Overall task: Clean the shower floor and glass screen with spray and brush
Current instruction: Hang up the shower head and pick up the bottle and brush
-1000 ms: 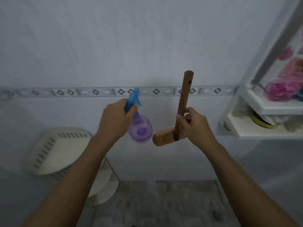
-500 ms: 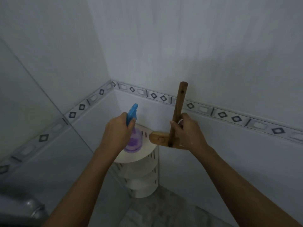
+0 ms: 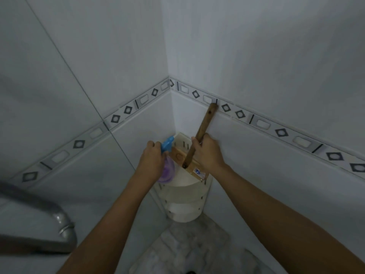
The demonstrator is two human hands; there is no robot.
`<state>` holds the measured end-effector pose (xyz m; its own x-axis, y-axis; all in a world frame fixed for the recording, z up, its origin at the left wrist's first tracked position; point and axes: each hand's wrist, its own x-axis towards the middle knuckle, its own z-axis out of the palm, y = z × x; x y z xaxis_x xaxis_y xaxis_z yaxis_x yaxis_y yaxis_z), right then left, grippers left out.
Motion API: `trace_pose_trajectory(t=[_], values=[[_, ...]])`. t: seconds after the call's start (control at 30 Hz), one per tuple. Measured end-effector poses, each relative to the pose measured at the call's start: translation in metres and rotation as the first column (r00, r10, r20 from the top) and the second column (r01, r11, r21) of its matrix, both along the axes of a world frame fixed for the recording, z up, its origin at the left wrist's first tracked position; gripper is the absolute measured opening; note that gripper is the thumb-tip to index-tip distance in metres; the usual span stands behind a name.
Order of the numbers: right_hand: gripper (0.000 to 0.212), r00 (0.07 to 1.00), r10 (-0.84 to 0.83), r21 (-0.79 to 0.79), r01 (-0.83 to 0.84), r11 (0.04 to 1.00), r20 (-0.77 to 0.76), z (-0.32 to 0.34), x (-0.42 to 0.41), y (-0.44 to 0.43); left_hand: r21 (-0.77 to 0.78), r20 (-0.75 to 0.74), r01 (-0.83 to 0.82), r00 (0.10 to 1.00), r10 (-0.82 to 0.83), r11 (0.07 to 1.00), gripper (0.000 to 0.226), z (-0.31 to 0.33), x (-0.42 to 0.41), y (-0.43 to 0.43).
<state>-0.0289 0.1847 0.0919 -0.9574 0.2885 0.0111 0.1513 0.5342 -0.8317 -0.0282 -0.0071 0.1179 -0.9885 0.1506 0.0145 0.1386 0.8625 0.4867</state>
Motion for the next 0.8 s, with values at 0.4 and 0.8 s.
trace_pose_trajectory(t=[0.4, 0.8], values=[[0.029, 0.997, 0.011, -0.102, -0.002, 0.995, 0.082, -0.034, -0.028, -0.022, -0.010, 0.028, -0.073, 0.997, 0.074, 0.997, 0.017, -0.028, -0.011, -0.009], [0.025, 0.996, 0.006, -0.082, 0.001, 0.997, 0.087, -0.037, -0.019, -0.021, -0.001, 0.059, -0.080, 0.995, 0.080, 0.997, 0.023, -0.042, -0.011, -0.007]])
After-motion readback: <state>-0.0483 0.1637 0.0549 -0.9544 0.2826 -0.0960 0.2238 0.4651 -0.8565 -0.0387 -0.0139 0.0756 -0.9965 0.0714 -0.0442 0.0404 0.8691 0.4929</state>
